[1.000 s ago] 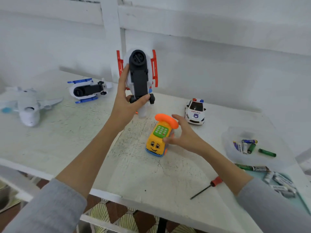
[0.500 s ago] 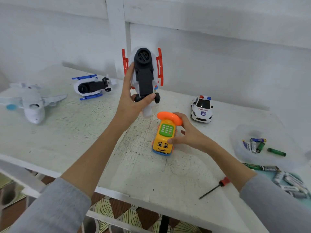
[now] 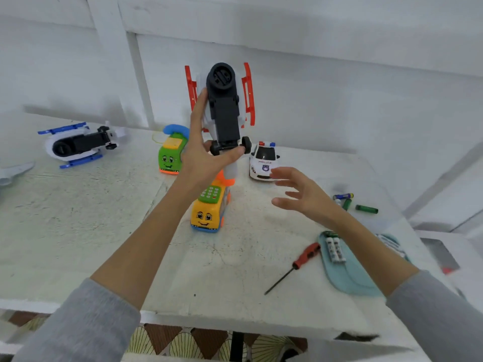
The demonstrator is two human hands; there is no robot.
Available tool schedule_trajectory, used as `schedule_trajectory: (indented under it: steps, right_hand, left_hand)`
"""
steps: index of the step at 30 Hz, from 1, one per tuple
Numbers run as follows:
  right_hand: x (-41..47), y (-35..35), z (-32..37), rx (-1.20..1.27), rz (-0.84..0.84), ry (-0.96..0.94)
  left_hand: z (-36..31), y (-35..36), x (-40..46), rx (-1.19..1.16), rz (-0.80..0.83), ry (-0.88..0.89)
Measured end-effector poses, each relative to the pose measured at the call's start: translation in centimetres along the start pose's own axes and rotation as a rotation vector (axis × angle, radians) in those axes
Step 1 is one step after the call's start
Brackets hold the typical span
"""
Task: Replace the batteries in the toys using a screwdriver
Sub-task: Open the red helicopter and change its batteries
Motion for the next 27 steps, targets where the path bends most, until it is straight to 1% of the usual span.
schedule_trajectory:
  steps: [3,6,11,14,17,23,25,27]
  right_hand:
    - [-2.3,-2.0,-1.2,-0.055,-0.017,0.021]
    - [-4.3,-2.8,-2.6,-0.133,0.001,0.044]
    - [-6.3,-2.7,-4.6,-0.368,0.080,0.027]
    - [-6.8,-2.2,-5.3,-0.463,0.139,0.008]
    - [-7.1,-1.5,-5.6,-0.499,0.178,0.010]
    - [-7.0,-0.1,-6.3,-0.559,0.246,-0.046]
    - [-6.9,-0.3,-6.1,-0.523,0.239,-0.022]
    - [-6.9,-1.6,-5.4,-0.382,0.178,0.027]
  left_hand:
    - [-1.1,3.1,0.3,-0.024,0.021,0.069]
    - [-1.4,6.2,0.3,-0.037,0.068,0.099]
    - [0.6,10.2,-0.5,-0.090,0.163,0.034]
    - [1.9,11.4,-1.2,-0.070,0.177,0.008]
    - [3.2,11.9,-1.8,-0.075,0.179,-0.026]
    - [4.5,12.0,-2.9,-0.081,0.162,-0.080]
    - [4.7,12.1,-3.1,-0.073,0.158,-0.083]
    - [5.1,12.3,-3.3,-0.069,0.163,-0.092]
Point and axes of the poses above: each hand's wrist, its own x-axis towards the middle knuckle, its own y-axis out of the palm, z = x × y, the point moved 8 cm from there along x, towards the middle knuckle, and after that the axes turned 3 degrees about x, right-handed, at the moved point
